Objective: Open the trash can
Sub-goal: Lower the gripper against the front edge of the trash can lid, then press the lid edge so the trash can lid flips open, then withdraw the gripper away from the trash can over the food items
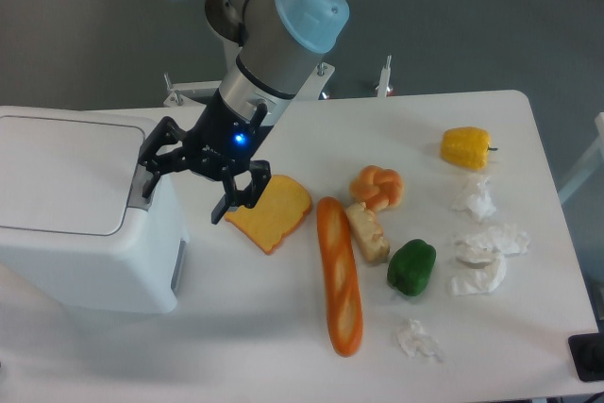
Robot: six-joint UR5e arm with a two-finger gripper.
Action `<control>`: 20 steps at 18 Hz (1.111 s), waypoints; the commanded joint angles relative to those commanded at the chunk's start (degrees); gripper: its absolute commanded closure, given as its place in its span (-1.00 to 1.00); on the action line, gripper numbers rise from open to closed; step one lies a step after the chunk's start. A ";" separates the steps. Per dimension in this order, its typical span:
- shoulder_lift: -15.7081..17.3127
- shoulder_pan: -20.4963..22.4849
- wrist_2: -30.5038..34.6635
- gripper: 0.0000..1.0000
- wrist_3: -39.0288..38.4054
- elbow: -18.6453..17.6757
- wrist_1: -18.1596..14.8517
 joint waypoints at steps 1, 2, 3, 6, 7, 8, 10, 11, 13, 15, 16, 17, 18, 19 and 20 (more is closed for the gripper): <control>0.00 0.00 0.00 -1.00 0.00 0.00 0.09; 0.00 0.00 0.00 -1.00 0.00 -0.09 0.09; -0.09 0.00 0.00 -1.00 0.00 -0.09 0.09; -0.09 0.00 0.00 -1.00 0.00 -0.09 0.09; -0.09 0.00 0.00 -1.00 0.00 -0.09 0.09; 0.00 0.00 0.00 -1.00 0.00 -0.09 0.09; 0.09 0.00 -0.09 -1.00 -0.09 -0.09 0.09; 0.17 0.00 0.00 -1.00 -0.09 0.00 0.17; 0.35 0.09 -0.09 -1.00 0.00 0.00 0.17; 0.44 0.09 -0.09 -1.00 0.00 0.44 0.09; 0.35 0.17 -0.09 -1.00 0.00 0.79 0.09; 0.35 0.26 0.00 -1.00 -0.09 1.05 0.09; 0.35 0.44 0.00 -1.00 0.00 1.40 0.09; 0.26 0.70 0.00 -1.00 0.00 1.84 0.09; 0.26 1.14 0.00 -1.00 0.09 2.54 0.17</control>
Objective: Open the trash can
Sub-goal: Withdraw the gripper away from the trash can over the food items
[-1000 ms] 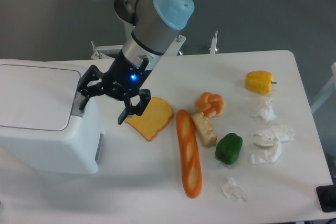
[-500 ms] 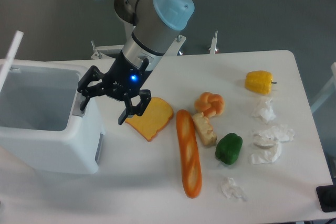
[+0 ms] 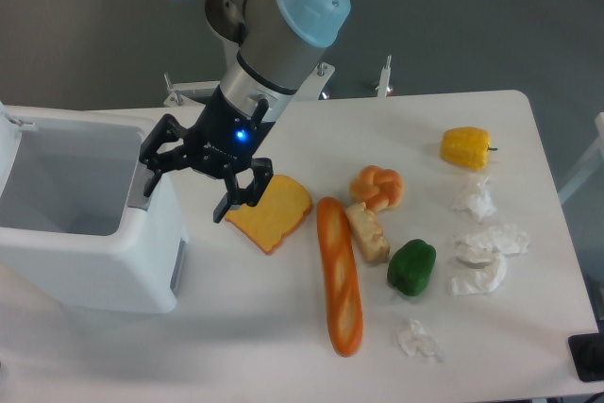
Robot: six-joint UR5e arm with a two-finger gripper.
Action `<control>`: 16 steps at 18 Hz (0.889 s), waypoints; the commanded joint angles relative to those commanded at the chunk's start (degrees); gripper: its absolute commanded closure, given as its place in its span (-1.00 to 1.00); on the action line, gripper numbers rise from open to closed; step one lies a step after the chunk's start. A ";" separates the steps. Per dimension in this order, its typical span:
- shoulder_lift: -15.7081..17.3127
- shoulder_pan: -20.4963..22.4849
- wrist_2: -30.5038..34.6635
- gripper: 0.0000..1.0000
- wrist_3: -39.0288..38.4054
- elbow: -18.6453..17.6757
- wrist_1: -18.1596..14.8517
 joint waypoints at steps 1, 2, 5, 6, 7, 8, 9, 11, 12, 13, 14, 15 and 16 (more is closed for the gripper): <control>0.00 0.96 0.00 -1.00 0.44 0.96 0.00; -0.17 1.75 0.00 -1.00 1.14 1.84 0.00; -0.18 3.25 1.22 -1.00 5.34 3.08 0.00; -0.09 3.69 3.93 -1.00 7.97 3.17 0.00; 0.09 3.96 6.91 -1.00 10.87 3.17 0.00; 0.17 3.96 9.64 -1.00 13.60 3.17 -0.09; 0.09 4.05 11.58 -1.00 15.54 3.17 -0.26; -0.26 4.22 13.96 -1.00 16.87 3.52 0.61; -0.52 4.66 15.37 -1.00 16.88 3.61 1.40; -1.22 4.84 17.03 -1.00 16.88 3.61 2.28; -1.67 4.75 18.70 -1.00 16.96 3.70 3.16; -2.02 4.75 20.98 -1.00 16.96 3.70 4.21; -2.28 4.75 23.53 -1.00 17.05 3.87 4.65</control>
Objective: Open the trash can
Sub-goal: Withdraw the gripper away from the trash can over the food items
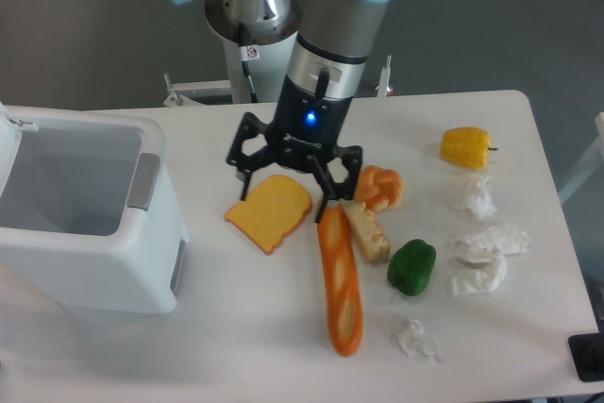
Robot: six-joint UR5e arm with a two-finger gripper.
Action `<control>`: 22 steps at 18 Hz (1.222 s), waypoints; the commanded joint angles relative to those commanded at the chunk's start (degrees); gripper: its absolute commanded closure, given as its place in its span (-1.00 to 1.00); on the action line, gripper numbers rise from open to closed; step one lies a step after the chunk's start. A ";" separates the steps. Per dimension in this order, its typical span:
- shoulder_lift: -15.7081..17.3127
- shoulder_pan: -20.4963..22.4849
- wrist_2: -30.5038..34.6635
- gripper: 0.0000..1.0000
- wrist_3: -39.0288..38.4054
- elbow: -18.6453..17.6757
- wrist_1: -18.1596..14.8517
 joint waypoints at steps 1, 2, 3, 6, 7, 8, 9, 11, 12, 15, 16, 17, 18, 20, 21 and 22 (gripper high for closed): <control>-0.09 -0.09 2.20 -1.00 0.61 0.26 0.00; -0.09 -0.09 3.44 -1.00 2.44 0.18 0.09; -0.09 -0.09 4.32 -1.00 4.46 0.18 -0.08; 0.17 -0.09 7.31 -1.00 6.50 -0.35 -0.08; 0.17 -0.09 7.58 -1.00 7.03 -0.35 -0.08; 0.26 -0.09 7.76 -1.00 7.90 -0.35 -0.08; 0.35 0.00 7.76 -1.00 8.52 -0.44 -0.08; 0.35 0.00 7.76 -1.00 8.96 -0.53 -0.08; 0.35 0.00 7.76 -1.00 8.97 -0.53 -0.08; 0.44 0.00 7.76 -1.00 8.97 -0.53 0.00; 0.44 0.00 7.85 -1.00 8.88 -0.53 0.00; 0.52 0.00 7.93 -1.00 8.88 -0.53 -0.08; 0.52 0.00 8.54 -1.00 8.88 -0.53 -0.08; 0.52 0.00 8.99 -1.00 8.97 -0.61 -0.08; 0.61 0.00 8.99 -1.00 8.88 -0.61 -0.08; 0.61 0.00 8.99 -1.00 8.88 -0.61 -0.08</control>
